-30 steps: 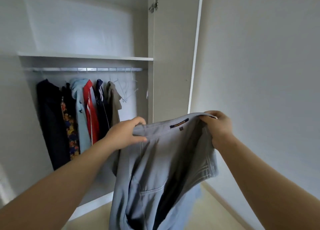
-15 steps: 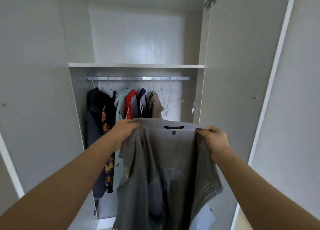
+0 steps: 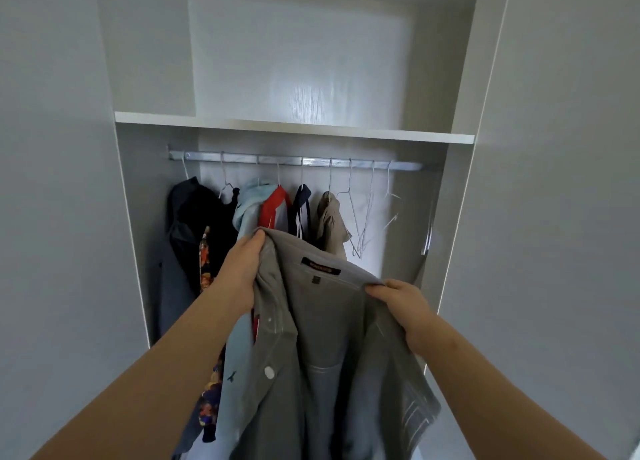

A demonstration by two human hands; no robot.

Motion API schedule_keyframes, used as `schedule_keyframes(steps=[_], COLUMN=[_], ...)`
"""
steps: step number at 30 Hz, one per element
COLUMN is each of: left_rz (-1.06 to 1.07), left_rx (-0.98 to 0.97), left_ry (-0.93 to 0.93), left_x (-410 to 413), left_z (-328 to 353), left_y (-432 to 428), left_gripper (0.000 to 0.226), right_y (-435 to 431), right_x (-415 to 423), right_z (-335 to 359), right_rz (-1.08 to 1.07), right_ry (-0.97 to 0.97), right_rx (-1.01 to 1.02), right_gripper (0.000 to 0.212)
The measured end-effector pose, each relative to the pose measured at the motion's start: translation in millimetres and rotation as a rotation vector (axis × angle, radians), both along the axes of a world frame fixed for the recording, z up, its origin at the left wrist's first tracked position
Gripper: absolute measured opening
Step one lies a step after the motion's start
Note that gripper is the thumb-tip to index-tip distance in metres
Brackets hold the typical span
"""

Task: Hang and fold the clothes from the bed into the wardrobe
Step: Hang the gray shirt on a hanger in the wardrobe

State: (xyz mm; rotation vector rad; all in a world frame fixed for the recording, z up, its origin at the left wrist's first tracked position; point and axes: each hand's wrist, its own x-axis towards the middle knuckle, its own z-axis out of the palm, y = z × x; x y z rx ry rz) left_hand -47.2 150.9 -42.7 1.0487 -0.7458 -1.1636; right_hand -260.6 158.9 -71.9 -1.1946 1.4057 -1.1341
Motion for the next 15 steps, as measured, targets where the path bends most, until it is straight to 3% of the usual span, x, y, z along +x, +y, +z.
schedule_keyframes(steps=[5, 8, 12, 15], left_rz=[-0.050, -0.076, -0.082, -0.102], left_rx=[-0.026, -0.025, -0.008, -0.002], left_ry=[0.068, 0.105, 0.199, 0.252], left_x=[14.2, 21.7, 29.2, 29.3], left_z=[16.2, 21.5, 21.5, 16.8], left_y=[-76.2, -109.1, -148.3, -172.8], left_gripper=[0.025, 0.028, 0.031, 0.036], right_y=[-73.7, -112.1, -149.4, -176.8], right_x=[33.5, 52.4, 65.3, 61.6], right_z=[1.9, -4.7, -14.9, -16.6], right_rz=[0.035, 0.094, 0.193, 0.112], right_ry=[0.112, 0.173, 0.136, 0.096], right_rx=[0.076, 0.103, 0.152, 0.132], right_gripper=[0.006, 0.019, 0.011, 0.010])
